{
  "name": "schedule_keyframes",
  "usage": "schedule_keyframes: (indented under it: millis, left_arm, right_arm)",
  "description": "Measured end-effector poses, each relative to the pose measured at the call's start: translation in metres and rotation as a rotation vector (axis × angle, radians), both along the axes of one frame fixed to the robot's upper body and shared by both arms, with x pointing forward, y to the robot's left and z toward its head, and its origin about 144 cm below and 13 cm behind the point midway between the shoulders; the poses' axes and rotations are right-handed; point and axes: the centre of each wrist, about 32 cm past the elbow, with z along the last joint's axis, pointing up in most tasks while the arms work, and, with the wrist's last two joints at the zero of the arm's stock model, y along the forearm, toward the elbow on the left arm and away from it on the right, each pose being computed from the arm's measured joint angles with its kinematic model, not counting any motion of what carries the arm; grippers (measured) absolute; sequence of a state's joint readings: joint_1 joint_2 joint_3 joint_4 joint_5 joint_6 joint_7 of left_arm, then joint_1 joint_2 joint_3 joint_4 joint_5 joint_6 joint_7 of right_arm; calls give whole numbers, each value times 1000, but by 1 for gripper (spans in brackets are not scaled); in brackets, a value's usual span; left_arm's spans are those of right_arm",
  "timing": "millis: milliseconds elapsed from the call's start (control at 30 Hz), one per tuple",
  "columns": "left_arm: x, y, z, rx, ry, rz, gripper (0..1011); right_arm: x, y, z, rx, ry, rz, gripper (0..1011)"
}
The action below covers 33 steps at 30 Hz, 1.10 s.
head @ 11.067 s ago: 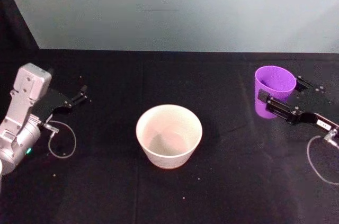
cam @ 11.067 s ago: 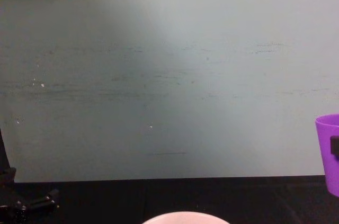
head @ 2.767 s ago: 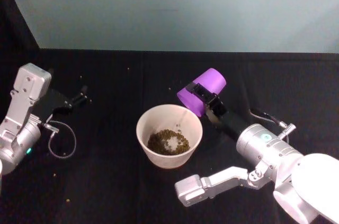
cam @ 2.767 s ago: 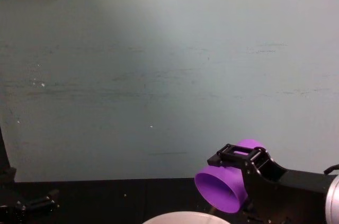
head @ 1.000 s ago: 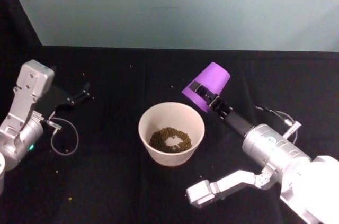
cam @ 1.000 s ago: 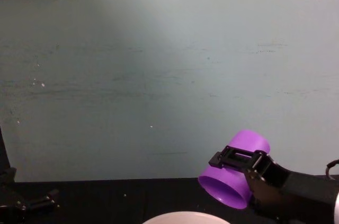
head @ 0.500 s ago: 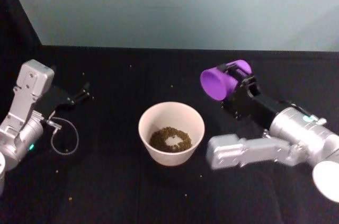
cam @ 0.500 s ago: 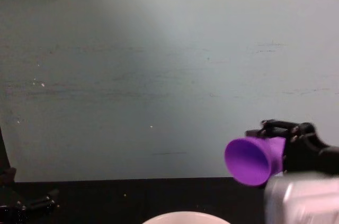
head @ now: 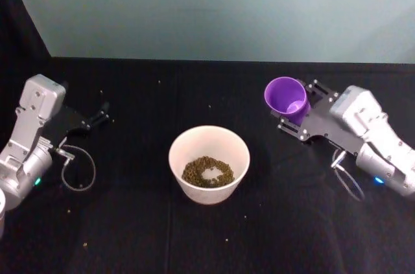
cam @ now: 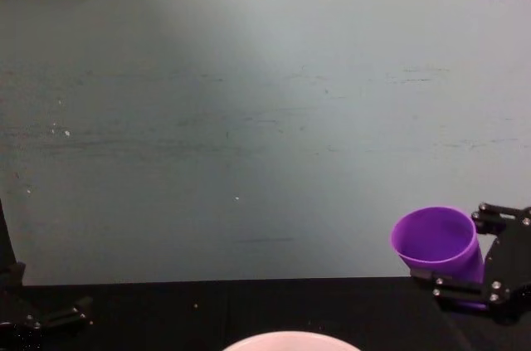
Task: Pick up the cup and pour the mung beans from the cup into the bowl.
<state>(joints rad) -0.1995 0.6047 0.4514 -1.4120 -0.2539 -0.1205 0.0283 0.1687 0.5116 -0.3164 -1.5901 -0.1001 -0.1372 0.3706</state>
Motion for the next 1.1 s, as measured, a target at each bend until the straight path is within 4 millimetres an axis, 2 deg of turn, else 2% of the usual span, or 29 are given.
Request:
schedule_keyframes:
  millis: [433,667,1100]
  left_arm:
    - [0,0,0,0,0,0,1000]
    - [0,0,0,0,0,0,1000]
    - [0,0,0,0,0,0,1000]
  right_arm:
    - [6,-30,-36,402,250,107,729]
    - [5,-37,-49,508,352,111,729]
    - [6,-36,-69,544,428,114,729]
